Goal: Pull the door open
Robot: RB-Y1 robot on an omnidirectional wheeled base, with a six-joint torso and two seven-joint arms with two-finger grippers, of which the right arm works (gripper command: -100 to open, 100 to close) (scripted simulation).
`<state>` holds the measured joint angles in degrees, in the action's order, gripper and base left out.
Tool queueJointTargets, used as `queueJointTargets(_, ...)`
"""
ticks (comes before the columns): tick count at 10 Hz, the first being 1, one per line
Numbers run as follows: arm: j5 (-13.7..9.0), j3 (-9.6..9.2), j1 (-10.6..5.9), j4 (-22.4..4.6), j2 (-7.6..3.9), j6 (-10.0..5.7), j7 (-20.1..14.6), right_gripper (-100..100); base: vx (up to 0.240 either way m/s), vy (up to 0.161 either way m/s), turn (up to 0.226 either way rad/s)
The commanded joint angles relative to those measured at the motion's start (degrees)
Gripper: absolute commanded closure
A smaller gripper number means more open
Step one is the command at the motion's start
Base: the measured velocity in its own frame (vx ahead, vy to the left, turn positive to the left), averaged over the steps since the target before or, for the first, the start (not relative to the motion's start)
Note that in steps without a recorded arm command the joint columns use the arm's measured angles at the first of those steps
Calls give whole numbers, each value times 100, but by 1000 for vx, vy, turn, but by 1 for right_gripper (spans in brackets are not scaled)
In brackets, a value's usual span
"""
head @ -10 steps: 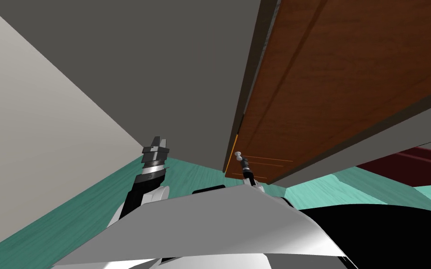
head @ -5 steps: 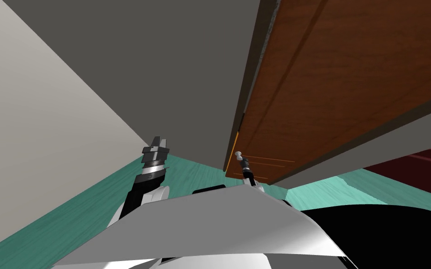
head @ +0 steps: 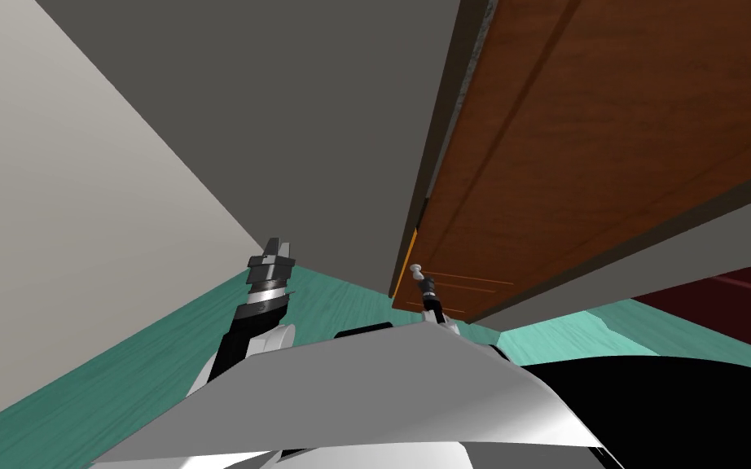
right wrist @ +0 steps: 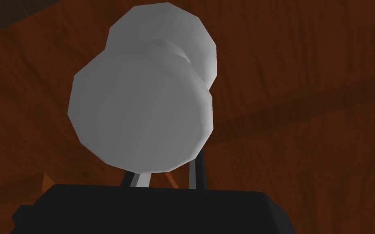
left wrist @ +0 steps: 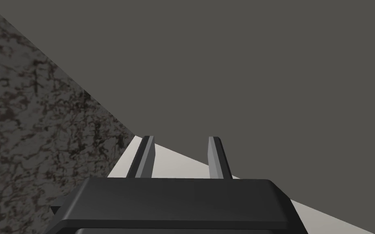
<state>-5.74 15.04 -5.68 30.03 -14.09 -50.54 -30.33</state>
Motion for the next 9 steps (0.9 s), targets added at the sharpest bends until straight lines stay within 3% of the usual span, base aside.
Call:
queueJointTargets(1,-53,-62,-49,12,108,-4,-247,-100,-92,-6,37)
queueJointTargets(9,-429,-118,-214,-20,289,30,-1361,-100,-75,2,53)
